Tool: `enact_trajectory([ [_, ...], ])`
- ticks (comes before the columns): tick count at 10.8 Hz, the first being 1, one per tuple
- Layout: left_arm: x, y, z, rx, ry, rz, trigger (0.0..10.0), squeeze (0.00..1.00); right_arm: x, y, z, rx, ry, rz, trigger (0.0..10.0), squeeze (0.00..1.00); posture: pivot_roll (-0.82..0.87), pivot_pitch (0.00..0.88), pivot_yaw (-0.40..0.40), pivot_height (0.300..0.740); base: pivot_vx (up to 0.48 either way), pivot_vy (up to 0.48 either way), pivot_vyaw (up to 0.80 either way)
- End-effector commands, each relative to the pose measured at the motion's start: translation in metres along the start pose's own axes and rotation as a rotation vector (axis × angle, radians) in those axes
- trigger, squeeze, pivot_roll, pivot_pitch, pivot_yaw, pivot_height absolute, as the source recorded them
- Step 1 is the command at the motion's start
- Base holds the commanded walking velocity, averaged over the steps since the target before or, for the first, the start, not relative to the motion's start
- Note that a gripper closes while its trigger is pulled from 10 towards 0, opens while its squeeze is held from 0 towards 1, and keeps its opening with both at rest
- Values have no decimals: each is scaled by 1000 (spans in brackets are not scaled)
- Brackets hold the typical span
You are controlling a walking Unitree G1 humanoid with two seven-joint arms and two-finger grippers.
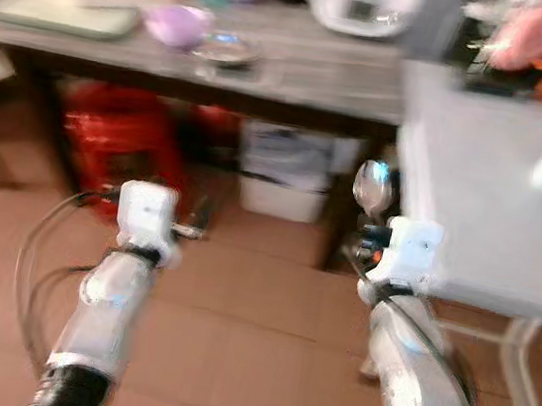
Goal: Setting the table
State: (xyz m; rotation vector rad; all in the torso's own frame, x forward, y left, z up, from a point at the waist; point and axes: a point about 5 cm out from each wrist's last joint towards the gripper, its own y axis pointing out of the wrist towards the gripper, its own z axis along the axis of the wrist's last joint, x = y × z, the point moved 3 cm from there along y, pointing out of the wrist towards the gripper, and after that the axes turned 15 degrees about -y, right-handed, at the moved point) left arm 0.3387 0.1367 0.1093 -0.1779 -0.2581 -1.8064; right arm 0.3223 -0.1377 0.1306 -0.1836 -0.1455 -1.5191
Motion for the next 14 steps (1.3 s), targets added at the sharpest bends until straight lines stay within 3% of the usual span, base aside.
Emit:
enact_trajectory([
  [1,-3,2,6,10,22,5,10000,0,0,1,9,34,9,-6,10000,0,64,66,-20,740,0,442,419],
  [4,-3,3,5,7,24,9,10000,0,1,0,9,36,8,-11,10000,0,64,66,-20,740,0,385,279],
  [7,5,1,6,-2,-33,-77,10000,0,3,0,9,37,12,-25,10000,0,64,66,-20,740,0,0,0],
  [14,12,-1,5,-9,-58,-128,10000,0,1,1,8,34,17,-13,10000,0,62,68,-19,740,74,0,0],
])
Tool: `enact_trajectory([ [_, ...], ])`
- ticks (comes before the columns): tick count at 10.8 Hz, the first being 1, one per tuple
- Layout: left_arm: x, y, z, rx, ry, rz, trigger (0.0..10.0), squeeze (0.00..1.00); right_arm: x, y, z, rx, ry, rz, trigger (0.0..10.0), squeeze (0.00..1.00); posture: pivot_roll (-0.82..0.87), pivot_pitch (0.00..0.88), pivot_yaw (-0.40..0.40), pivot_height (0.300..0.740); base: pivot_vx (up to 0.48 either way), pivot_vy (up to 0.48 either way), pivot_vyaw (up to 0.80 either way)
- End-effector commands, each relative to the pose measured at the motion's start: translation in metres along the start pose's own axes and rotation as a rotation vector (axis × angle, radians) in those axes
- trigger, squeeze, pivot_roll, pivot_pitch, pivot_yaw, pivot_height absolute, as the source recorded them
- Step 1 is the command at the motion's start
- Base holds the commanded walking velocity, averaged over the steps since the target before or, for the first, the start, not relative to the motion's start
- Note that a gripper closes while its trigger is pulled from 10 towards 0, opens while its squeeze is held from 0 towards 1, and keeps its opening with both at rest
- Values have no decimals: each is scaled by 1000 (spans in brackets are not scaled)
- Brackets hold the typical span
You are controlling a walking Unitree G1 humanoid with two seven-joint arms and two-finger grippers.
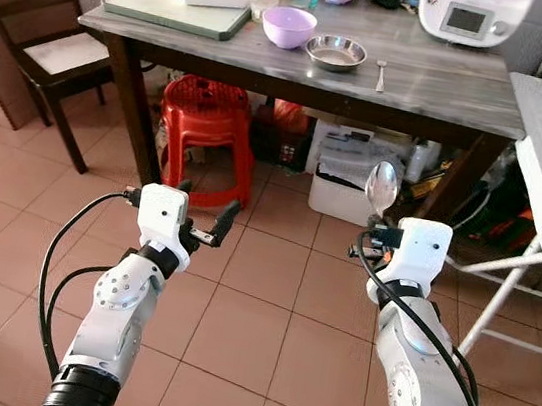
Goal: Setting the table
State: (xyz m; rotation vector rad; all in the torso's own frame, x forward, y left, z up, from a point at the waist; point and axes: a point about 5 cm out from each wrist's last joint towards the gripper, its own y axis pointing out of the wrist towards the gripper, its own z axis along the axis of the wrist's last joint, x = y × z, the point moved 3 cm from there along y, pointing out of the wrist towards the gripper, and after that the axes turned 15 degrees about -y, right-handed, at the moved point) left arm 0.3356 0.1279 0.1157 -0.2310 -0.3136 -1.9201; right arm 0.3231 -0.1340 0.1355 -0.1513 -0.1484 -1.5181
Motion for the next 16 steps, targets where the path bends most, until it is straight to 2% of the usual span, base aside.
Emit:
enact_trajectory([
  [1,2,-1,1,-4,4,-15,10000,0,3,0,2,9,-3,-11,10000,0,62,68,-19,740,270,0,0],
  [11,8,-2,-5,-32,-10,-47,10000,0,0,0,1,12,-17,3,10000,0,66,62,-18,740,299,0,-43],
  [16,11,-3,-5,-37,-17,-59,10000,0,1,0,1,9,-14,-3,10000,0,64,67,-17,740,398,0,-90],
])
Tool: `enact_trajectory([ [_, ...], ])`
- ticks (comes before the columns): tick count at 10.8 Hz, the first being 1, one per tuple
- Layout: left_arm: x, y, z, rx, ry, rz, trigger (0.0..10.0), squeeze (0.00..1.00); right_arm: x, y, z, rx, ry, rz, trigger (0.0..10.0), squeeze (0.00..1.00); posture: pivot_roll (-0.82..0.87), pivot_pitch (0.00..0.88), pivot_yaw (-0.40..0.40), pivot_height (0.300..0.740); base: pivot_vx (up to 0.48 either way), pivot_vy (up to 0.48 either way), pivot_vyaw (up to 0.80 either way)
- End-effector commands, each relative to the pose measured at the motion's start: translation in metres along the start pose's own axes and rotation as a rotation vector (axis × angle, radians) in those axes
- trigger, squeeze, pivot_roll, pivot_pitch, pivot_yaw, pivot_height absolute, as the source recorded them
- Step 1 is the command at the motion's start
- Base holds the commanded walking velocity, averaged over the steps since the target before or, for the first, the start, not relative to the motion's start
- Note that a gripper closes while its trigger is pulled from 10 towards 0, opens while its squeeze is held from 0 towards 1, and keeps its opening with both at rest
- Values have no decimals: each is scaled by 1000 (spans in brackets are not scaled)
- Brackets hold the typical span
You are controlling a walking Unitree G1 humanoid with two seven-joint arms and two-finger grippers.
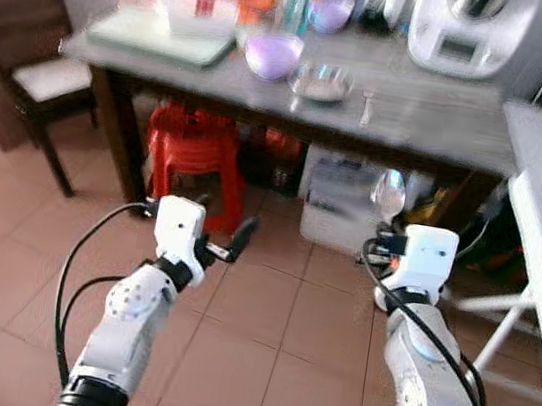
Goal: Setting the table
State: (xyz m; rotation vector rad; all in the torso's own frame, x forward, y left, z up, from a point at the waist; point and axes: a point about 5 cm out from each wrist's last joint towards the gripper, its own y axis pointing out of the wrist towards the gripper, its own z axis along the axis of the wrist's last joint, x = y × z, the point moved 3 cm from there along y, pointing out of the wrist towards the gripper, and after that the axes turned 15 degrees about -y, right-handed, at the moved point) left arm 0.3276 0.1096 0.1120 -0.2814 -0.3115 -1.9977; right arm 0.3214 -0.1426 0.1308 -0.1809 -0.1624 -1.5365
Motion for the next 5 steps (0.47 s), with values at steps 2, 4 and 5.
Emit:
enact_trajectory([
  [2,-6,-2,5,0,15,12,10000,0,-7,1,7,19,16,15,10000,0,62,67,-17,740,480,0,-650],
  [4,-6,-1,5,-1,16,13,10000,0,-7,1,7,21,16,16,10000,0,64,69,-17,740,480,0,-400],
  [5,-6,-1,5,-1,15,13,10000,0,-7,1,7,22,16,17,10000,0,64,69,-17,740,480,0,0],
])
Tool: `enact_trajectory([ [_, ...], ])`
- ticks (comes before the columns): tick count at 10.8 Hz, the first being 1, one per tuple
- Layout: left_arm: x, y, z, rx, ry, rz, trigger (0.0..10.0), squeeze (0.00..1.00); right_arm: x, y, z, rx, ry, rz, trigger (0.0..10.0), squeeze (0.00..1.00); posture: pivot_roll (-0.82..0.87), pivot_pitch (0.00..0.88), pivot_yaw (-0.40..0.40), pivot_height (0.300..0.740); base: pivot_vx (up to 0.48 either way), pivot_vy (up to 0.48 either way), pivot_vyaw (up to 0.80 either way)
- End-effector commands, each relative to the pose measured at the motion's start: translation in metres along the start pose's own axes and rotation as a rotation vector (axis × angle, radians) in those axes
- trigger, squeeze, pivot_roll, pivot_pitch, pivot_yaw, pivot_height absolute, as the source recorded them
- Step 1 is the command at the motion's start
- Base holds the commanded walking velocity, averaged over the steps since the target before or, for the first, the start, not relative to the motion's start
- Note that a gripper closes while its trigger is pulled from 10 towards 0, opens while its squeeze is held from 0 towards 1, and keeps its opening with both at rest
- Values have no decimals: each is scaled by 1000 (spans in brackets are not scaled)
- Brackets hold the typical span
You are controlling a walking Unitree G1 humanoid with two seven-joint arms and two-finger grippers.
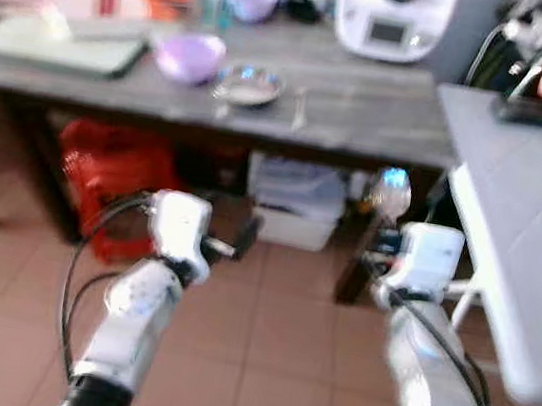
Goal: Setting the table
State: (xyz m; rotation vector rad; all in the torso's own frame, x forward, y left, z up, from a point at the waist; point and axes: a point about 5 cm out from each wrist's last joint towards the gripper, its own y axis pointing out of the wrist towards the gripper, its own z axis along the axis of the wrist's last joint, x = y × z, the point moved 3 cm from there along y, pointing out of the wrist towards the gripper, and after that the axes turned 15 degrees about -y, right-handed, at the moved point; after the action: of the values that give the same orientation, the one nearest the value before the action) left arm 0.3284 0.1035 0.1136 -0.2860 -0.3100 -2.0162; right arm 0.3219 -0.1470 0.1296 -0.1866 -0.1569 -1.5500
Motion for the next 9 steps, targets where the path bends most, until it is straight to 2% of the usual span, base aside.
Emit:
enact_trajectory([
  [1,-11,-5,5,5,17,31,10000,0,-11,1,10,33,10,32,10000,0,63,69,-17,740,480,0,0],
  [5,-10,-4,5,3,16,27,10000,0,-12,1,10,36,1,36,10000,0,63,69,-17,740,480,0,0],
  [9,-9,-3,5,2,15,27,10000,0,-14,1,11,38,-3,41,10000,0,61,69,-15,740,346,0,0],
])
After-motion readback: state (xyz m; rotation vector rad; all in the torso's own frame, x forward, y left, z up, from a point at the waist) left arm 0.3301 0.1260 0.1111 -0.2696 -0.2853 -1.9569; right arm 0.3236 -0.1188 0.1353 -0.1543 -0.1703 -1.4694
